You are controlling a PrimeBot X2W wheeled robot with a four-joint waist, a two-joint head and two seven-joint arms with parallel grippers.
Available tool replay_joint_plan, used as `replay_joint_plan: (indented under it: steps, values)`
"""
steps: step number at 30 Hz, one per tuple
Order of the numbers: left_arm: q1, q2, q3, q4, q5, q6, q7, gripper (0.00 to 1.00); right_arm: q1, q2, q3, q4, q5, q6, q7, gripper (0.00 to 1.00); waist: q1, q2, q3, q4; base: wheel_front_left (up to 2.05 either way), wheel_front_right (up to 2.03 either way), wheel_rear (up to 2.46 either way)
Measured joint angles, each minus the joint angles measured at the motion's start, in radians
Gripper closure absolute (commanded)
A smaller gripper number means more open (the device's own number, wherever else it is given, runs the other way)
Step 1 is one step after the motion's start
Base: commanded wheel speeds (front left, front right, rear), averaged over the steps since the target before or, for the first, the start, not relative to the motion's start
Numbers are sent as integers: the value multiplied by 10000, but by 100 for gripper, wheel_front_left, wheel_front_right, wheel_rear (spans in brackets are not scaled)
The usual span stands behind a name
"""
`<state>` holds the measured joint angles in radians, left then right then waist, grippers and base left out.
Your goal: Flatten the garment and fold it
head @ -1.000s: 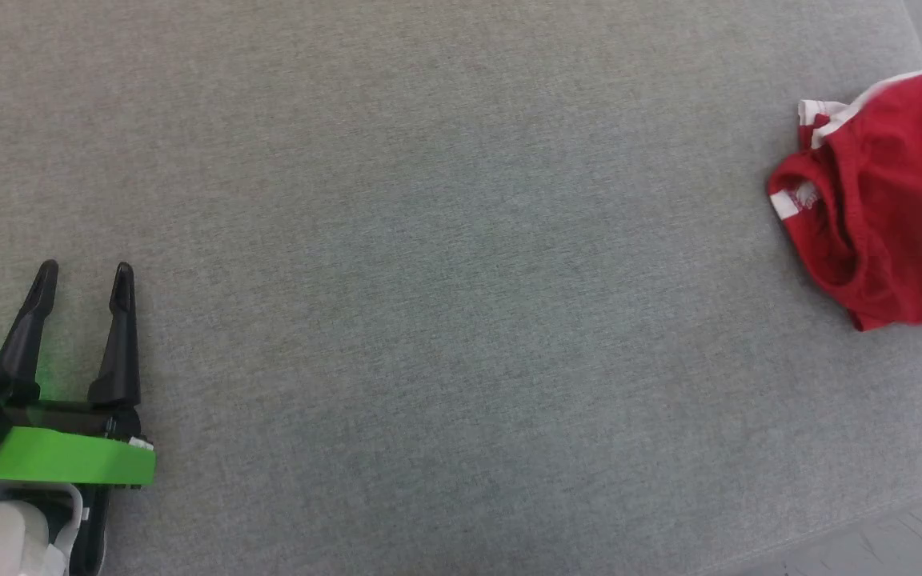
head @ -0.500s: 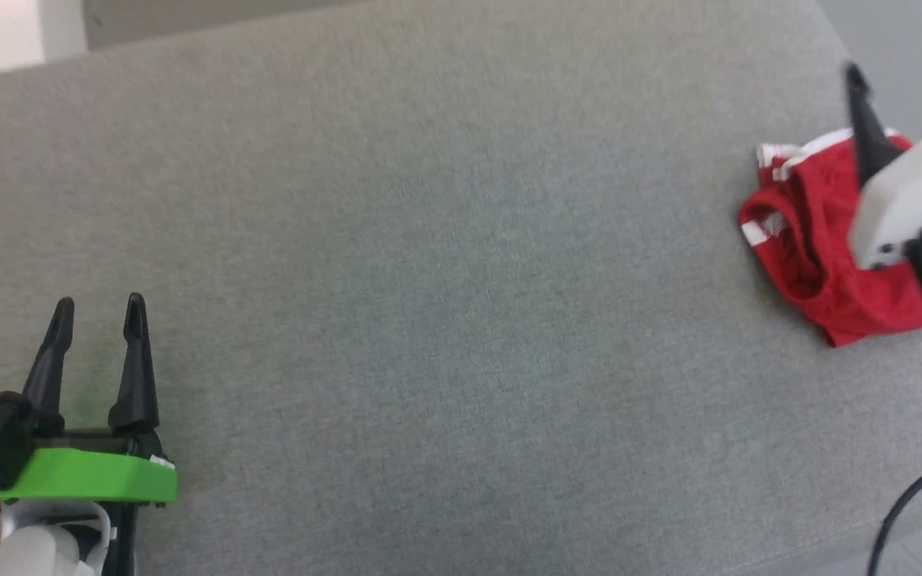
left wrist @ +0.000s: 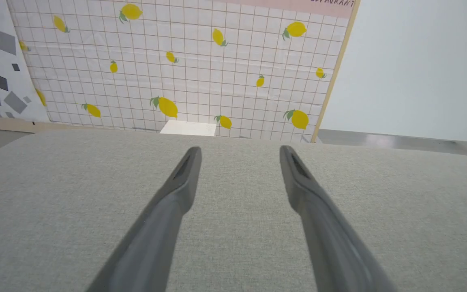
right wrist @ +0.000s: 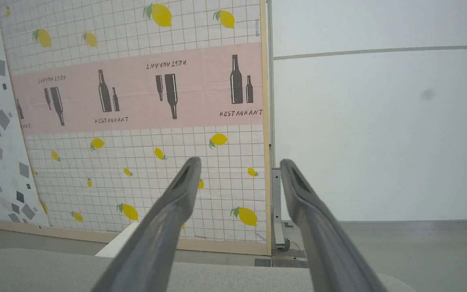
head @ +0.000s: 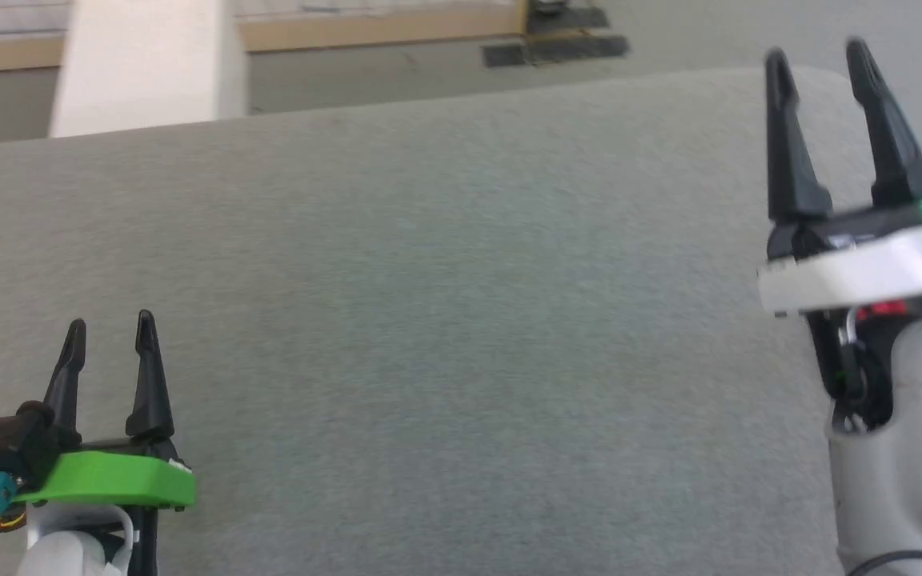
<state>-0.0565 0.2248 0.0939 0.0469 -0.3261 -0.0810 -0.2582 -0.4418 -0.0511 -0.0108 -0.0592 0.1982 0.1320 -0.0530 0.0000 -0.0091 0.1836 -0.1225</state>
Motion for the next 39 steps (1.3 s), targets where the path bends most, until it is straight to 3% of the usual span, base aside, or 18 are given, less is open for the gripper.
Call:
replay_joint_plan:
  steps: [7,17,39]
  values:
    - [-129,-272,-117,451,12,127,0,0,984,13,27,1348,462,0,-1685,0,0,0,-585,956,0,0,0]
    - [-269,-443,-426,1012,362,293,0,0,2664,10,-205,1975,196,0,-2004,0,0,0,-1299,1721,0,0,0]
    - [-49,-1120,-782,1279,1024,234,0,0,4942,8,-305,1785,56,0,-2029,0,0,0,-1522,1831,0,0,0]
